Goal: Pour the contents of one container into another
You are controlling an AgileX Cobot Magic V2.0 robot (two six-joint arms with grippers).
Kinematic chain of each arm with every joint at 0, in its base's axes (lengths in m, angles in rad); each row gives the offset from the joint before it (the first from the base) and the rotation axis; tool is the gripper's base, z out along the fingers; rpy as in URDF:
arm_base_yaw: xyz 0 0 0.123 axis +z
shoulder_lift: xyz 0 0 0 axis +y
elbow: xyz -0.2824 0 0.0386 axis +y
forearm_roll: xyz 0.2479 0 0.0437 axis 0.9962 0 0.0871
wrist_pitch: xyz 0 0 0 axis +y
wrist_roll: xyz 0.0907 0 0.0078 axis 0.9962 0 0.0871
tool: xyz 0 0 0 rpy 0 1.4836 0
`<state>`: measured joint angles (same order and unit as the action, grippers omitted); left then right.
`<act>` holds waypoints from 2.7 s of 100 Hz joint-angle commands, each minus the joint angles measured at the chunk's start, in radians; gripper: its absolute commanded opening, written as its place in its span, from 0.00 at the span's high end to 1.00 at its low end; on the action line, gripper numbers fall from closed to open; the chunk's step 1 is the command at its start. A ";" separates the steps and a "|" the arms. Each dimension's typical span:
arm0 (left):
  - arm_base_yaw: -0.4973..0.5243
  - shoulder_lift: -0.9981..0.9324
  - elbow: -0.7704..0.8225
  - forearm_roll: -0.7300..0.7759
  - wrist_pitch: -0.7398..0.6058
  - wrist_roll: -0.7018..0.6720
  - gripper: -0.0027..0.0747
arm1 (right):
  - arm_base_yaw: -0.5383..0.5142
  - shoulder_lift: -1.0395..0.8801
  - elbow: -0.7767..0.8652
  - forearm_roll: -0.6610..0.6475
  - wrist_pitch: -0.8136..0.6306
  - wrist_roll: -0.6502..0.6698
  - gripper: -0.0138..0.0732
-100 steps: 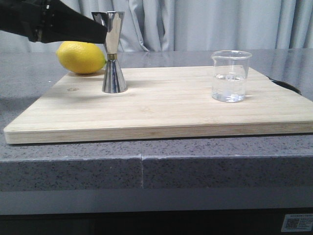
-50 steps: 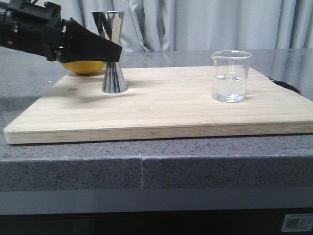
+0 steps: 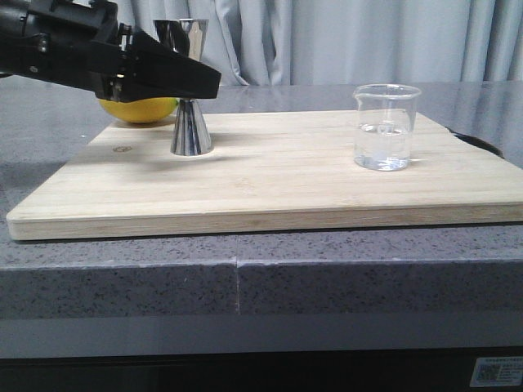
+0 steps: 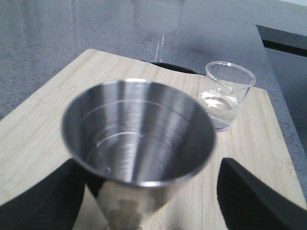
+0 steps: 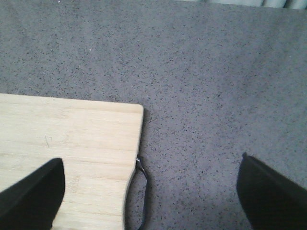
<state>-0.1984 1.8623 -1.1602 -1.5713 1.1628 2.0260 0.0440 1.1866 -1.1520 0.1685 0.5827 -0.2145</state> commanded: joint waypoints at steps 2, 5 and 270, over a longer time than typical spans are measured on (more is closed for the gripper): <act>-0.015 -0.041 -0.027 -0.068 0.040 0.003 0.38 | -0.002 -0.018 -0.036 0.006 -0.073 -0.011 0.08; -0.015 -0.039 -0.027 -0.065 0.040 0.003 0.38 | -0.002 -0.018 -0.036 0.006 -0.073 -0.011 0.08; -0.078 -0.069 -0.027 0.003 0.107 0.010 0.94 | -0.002 0.006 -0.027 0.006 -0.096 -0.047 0.08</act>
<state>-0.2572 1.8499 -1.1641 -1.5052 1.1595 2.0328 0.0440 1.2113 -1.1520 0.1685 0.5510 -0.2481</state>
